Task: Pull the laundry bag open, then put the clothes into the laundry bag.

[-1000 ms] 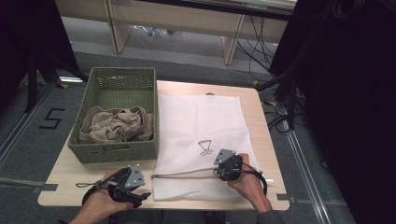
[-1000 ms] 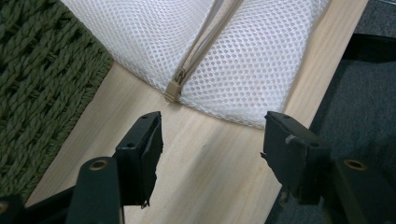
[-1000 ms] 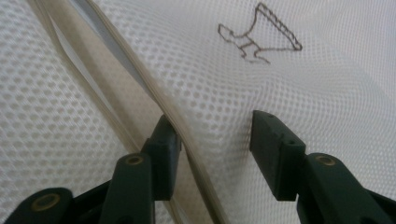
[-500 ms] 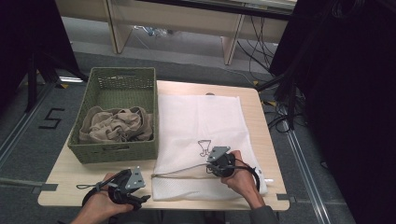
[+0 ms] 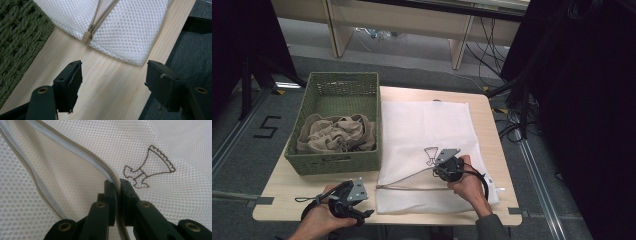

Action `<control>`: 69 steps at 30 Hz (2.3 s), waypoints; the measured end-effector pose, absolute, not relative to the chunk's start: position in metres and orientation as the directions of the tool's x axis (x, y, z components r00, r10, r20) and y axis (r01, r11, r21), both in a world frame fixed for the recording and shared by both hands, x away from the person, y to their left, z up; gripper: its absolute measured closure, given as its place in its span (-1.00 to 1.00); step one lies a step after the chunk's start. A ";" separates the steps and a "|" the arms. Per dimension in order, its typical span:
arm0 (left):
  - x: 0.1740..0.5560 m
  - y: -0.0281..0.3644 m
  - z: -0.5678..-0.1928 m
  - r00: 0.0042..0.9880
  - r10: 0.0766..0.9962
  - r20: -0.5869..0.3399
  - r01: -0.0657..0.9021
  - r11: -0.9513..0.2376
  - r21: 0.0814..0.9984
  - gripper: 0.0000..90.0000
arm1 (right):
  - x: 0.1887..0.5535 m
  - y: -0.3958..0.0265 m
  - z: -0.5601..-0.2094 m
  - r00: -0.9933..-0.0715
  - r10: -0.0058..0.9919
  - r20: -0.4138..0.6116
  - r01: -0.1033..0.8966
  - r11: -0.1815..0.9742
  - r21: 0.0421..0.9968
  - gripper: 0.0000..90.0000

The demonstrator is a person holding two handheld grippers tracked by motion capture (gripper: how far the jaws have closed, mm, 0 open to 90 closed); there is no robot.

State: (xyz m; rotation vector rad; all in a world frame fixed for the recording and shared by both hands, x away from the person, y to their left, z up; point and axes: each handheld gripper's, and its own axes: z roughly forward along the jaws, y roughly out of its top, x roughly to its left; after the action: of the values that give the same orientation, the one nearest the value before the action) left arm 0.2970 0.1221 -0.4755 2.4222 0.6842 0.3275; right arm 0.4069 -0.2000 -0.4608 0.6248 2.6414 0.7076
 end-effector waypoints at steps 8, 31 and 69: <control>0.300 0.122 -0.479 0.836 0.541 0.085 0.394 -0.703 0.592 -0.36 | 0.412 -0.203 -0.454 -0.833 0.528 -0.162 0.360 0.742 0.566 0.92; 0.300 0.131 -0.448 0.813 0.576 0.087 0.382 -0.640 0.667 -0.37 | 0.415 -0.203 -0.441 -0.840 0.525 -0.138 0.366 0.736 0.569 0.92; 0.458 0.195 -0.389 0.618 0.785 0.041 0.622 -0.520 0.585 -0.52 | 0.415 -0.202 -0.443 -0.855 0.501 -0.136 0.357 0.757 0.547 0.91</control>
State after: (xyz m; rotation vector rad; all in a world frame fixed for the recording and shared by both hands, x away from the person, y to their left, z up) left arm 0.4583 0.1948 -0.3894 2.3155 1.1050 0.4093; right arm 0.4148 -0.2016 -0.4430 0.6690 2.6804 0.7538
